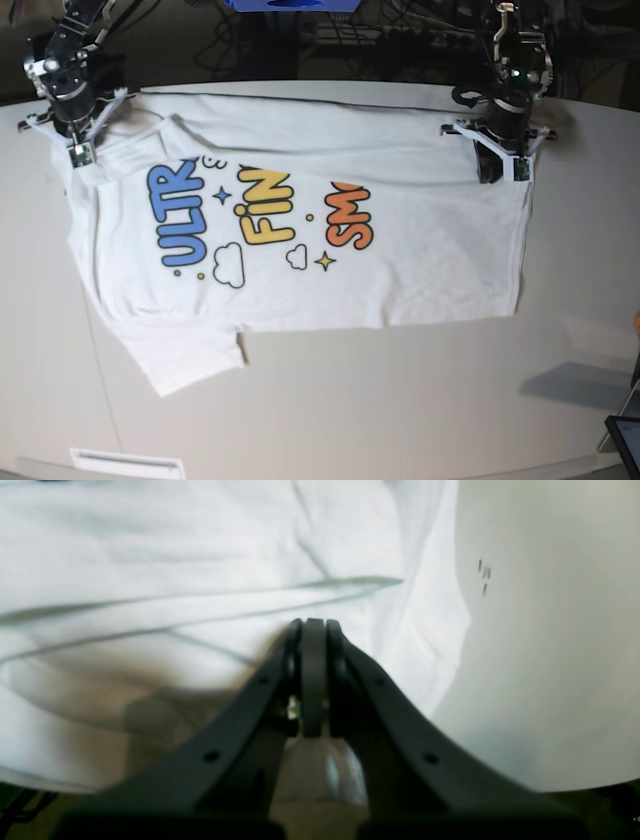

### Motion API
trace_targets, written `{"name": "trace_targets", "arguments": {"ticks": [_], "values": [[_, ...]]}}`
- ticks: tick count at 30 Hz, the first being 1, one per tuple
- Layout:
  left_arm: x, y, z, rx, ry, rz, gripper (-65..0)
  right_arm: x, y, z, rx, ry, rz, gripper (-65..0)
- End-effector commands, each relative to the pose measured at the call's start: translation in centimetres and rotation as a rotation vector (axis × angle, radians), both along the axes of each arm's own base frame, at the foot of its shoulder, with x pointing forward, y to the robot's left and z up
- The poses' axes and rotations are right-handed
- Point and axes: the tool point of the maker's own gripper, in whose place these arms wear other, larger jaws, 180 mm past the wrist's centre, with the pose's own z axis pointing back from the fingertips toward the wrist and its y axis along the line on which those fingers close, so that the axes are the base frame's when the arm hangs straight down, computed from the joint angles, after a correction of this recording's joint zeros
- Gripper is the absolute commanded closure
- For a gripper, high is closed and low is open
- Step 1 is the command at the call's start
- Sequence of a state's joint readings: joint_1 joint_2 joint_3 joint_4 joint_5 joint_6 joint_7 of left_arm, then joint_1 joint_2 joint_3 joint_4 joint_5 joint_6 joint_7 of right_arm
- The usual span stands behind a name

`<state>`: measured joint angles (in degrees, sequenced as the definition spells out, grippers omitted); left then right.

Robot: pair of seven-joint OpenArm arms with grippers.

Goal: Fold the T-shirt properly
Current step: 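Hold the folded edge with both grippers and tug it straight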

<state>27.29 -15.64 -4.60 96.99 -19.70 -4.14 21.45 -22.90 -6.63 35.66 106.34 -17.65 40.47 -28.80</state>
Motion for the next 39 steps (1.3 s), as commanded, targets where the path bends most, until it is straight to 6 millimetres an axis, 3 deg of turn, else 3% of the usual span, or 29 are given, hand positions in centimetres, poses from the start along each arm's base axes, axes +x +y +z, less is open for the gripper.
{"name": "trace_targets", "arguments": {"ticks": [1,12,15,18,22,25,30,39], "values": [[0.4,0.6,0.7,0.023,-0.018,0.007,-5.7,0.2,-0.3,0.6,-0.013,-0.017,-0.006,-0.9],[2.3,0.6,1.9,0.023,-0.068,0.006,-5.7,0.5,-0.3,0.9,-0.018,-0.027,-0.003,-0.9],[2.5,0.5,2.3,0.024,-0.078,0.002,-5.7,1.9,0.3,3.1,0.018,-0.121,0.000,-0.9],[3.0,-0.3,4.0,0.026,-0.122,-0.018,-5.7,2.7,1.4,5.7,0.070,-0.224,0.018,-1.0],[3.0,-1.8,7.3,0.031,-0.196,-0.058,-5.7,2.4,2.9,5.6,0.088,-0.221,0.092,-1.0],[2.4,-2.2,9.2,0.041,-0.237,-0.067,-5.7,1.3,5.5,6.0,0.153,-0.291,0.171,-1.3],[1.6,-2.2,8.9,0.066,-0.216,-0.082,-5.7,-0.5,7.0,7.7,0.173,-0.420,0.252,-1.5],[0.5,-2.9,8.8,0.284,-0.259,-0.148,-5.7,-1.1,6.0,7.4,0.082,-0.416,0.254,-1.6]]}}
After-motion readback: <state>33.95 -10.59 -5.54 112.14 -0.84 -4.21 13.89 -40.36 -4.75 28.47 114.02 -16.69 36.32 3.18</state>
